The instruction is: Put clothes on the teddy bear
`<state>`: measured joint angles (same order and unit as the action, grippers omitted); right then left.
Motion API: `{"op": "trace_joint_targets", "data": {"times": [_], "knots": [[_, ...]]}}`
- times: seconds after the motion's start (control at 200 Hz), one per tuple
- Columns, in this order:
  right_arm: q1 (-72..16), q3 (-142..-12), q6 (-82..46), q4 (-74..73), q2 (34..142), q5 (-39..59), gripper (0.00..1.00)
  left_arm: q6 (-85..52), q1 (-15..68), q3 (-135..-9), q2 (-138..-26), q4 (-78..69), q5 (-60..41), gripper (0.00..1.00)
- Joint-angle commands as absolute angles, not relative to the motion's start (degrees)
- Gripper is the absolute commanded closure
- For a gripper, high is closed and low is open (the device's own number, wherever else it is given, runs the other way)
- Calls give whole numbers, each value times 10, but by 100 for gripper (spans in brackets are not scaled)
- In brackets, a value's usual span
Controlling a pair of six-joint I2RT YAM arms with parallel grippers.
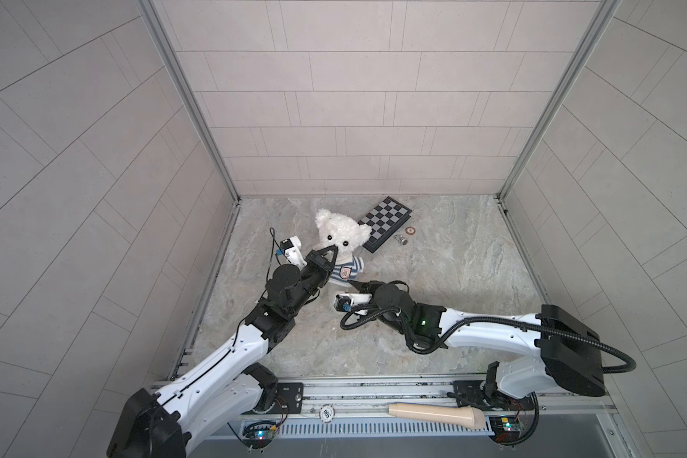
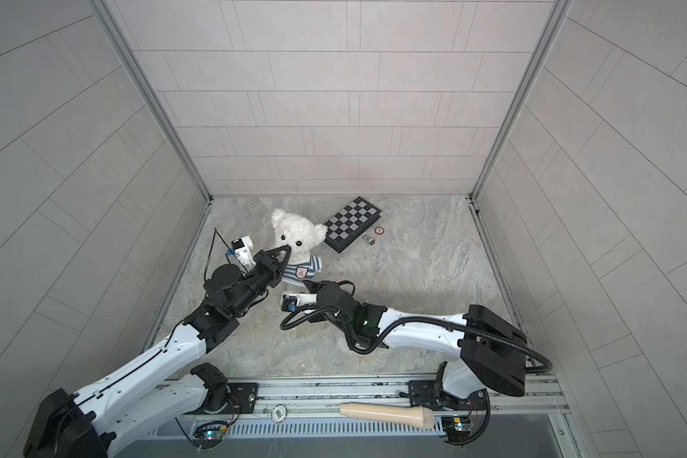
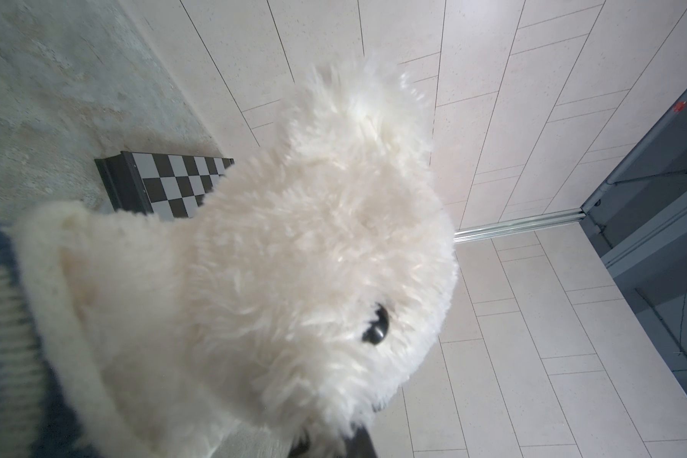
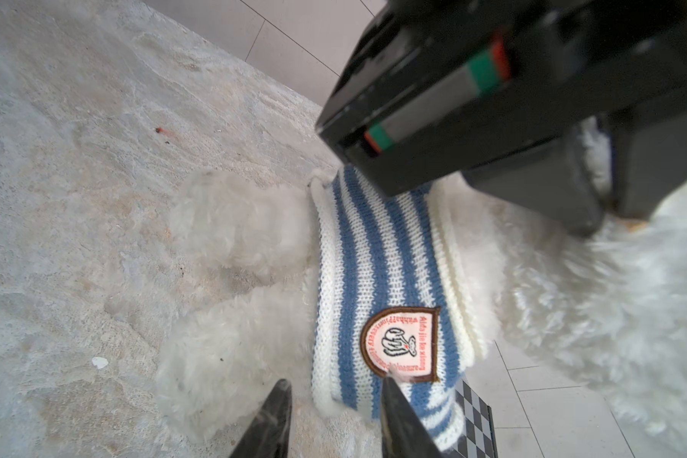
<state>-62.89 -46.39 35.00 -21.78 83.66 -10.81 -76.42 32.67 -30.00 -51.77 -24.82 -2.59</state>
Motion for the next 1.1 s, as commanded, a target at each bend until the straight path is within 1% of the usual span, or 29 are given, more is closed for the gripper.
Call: {"op": "trace_joint_targets", "data": {"times": [0.0, 0.145, 0.31, 0.526, 0.736, 0.941, 1.031, 1.096], "knots": [[-633, -469, 378, -251, 841, -117, 61, -779, 331, -325, -502, -257, -6, 100], [-634, -464, 390, -278, 860, -120, 61, -804, 332, -322, -504, -270, -2, 100], [-634, -471, 401, -309, 886, -158, 61, -830, 335, -318, -509, -279, 0, 100], [-635, -466, 430, -345, 908, -175, 62, -854, 336, -312, -509, -290, 6, 100], [-635, -467, 453, -398, 932, -236, 68, -882, 337, -303, -515, -305, 3, 100], [-638, -471, 486, -409, 955, -255, 69, -901, 337, -294, -518, -328, 3, 100], [-642, -472, 512, -435, 974, -286, 70, -907, 338, -293, -521, -337, 0, 100], [-645, -470, 533, -476, 991, -312, 72, -911, 338, -293, -522, -340, -2, 100]]}}
